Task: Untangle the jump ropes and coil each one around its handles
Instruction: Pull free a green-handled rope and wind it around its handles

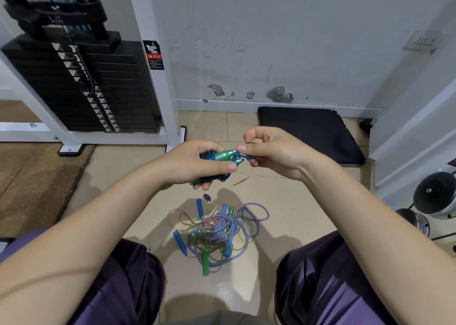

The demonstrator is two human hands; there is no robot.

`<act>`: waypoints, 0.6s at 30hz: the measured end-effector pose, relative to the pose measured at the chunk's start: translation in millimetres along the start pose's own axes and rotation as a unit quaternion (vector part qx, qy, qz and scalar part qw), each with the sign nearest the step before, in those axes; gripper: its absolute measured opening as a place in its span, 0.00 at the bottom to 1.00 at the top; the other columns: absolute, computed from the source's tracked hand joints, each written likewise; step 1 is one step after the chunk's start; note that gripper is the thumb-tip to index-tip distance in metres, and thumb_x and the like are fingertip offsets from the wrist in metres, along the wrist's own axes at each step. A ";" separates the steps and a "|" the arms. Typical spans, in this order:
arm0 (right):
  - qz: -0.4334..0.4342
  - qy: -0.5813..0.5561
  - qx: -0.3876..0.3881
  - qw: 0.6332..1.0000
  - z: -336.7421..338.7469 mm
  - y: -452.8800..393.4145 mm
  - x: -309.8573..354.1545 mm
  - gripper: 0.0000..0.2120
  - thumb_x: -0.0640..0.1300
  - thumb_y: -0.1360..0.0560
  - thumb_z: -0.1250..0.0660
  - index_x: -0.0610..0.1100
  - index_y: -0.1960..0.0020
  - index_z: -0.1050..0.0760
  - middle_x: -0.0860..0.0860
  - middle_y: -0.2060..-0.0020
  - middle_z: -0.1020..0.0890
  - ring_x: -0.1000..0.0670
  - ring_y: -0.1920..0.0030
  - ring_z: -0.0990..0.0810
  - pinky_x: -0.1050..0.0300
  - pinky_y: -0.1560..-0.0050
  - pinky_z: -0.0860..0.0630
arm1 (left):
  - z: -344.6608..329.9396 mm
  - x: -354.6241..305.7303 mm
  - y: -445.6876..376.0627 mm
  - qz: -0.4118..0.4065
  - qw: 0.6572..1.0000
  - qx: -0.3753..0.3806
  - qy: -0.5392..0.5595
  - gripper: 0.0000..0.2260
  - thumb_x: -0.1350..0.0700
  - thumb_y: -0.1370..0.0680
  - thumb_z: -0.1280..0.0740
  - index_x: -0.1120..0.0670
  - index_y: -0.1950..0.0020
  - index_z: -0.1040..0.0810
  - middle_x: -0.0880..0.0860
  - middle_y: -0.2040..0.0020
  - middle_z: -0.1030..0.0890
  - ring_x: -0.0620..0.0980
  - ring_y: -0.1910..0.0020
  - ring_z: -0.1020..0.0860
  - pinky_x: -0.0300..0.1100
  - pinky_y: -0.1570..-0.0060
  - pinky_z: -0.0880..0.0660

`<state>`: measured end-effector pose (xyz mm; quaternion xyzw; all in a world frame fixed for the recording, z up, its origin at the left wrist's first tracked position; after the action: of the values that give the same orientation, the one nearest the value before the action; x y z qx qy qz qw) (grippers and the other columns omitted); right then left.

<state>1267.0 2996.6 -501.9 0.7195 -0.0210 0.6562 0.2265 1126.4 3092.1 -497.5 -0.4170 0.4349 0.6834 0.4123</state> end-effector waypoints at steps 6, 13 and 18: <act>-0.048 0.043 0.070 0.995 -8.4 10.4 -2.1 0.08 0.39 0.21 0.35 0.41 0.56 0.19 0.50 0.71 0.35 0.53 0.70 0.39 0.64 0.69 0.38 | 3.0 1.8 -1.1 0.002 1.000 -0.009 -0.002 0.18 0.45 0.32 0.26 0.56 0.51 0.21 0.55 0.63 0.17 0.52 0.72 0.25 0.39 0.75 0.32; 0.020 0.091 -0.072 0.993 -2.0 7.4 4.7 0.06 0.41 0.23 0.31 0.39 0.57 0.22 0.49 0.69 0.25 0.55 0.72 0.28 0.64 0.70 0.33 | 3.6 -1.5 -3.1 0.012 0.999 -0.029 0.017 0.23 0.43 0.33 0.26 0.57 0.47 0.22 0.53 0.63 0.17 0.50 0.73 0.26 0.40 0.74 0.31; 0.098 0.188 -0.184 0.960 1.6 12.6 17.5 0.06 0.44 0.24 0.30 0.44 0.59 0.19 0.47 0.73 0.24 0.59 0.78 0.32 0.69 0.76 0.37 | 2.7 -0.2 -6.8 0.023 0.998 -0.016 0.049 0.21 0.45 0.33 0.26 0.56 0.45 0.22 0.55 0.61 0.17 0.51 0.73 0.27 0.40 0.74 0.32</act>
<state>1266.7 2989.3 -481.5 0.5237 -0.1687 0.7833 0.2894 1132.2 3096.5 -498.3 -0.4467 0.4533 0.6778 0.3681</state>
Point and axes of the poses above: each hand's wrist, its own y-axis away from the middle knuckle, its own z-axis out of the back of the hand, x = y × z, the point moved 5 cm from there along -y, towards the middle knuckle
